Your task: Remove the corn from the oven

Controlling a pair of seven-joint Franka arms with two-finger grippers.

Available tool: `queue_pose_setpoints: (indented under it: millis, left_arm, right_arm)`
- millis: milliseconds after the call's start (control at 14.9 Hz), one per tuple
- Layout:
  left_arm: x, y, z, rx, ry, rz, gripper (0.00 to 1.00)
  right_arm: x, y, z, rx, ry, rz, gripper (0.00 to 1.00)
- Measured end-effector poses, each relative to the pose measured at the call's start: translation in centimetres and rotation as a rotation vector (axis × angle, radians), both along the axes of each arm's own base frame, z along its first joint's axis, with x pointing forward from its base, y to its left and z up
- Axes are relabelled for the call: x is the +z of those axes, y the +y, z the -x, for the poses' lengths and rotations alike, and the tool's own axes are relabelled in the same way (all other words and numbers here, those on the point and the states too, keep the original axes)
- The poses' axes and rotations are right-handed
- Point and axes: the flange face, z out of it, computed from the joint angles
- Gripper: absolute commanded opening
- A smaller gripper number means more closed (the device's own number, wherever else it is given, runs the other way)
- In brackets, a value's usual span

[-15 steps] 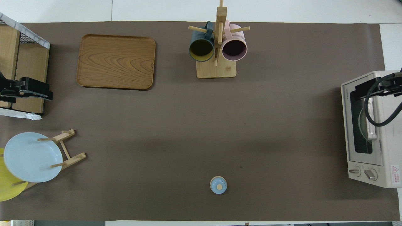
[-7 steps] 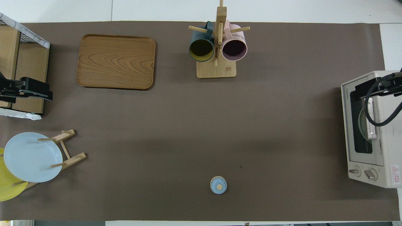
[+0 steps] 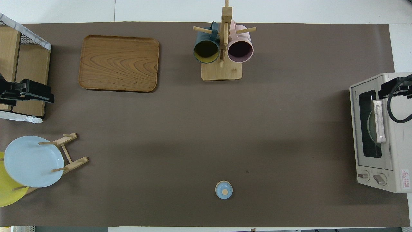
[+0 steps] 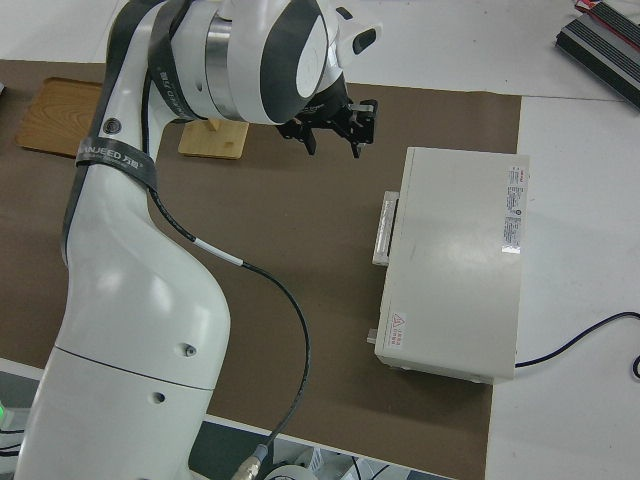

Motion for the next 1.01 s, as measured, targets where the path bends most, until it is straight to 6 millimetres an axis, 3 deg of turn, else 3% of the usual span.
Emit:
queue_pose_setpoints:
  millis: [134,403,672,1007]
  left_arm:
    - [0.0,0.0,0.0,0.0,0.0,0.0,1.0]
    - [0.0,0.0,0.0,0.0,-0.001,0.0,1.0]
    - [0.0,0.2,0.0,0.004,-0.001,0.0,1.0]
    - [0.0,0.9,0.0,0.017,0.0,0.0,1.0]
  right_arm:
    - [-2.7,-0.4,1.2,-0.007,0.006,-0.001,0.0]
    - [-6.2,-2.1,3.3,-0.028,-0.011,0.023,0.0]
    - [-9.1,-4.1,3.9,-0.053,-0.012,0.041,0.0]
    - [-12.0,-4.8,4.1,-0.052,0.01,0.056,0.0]
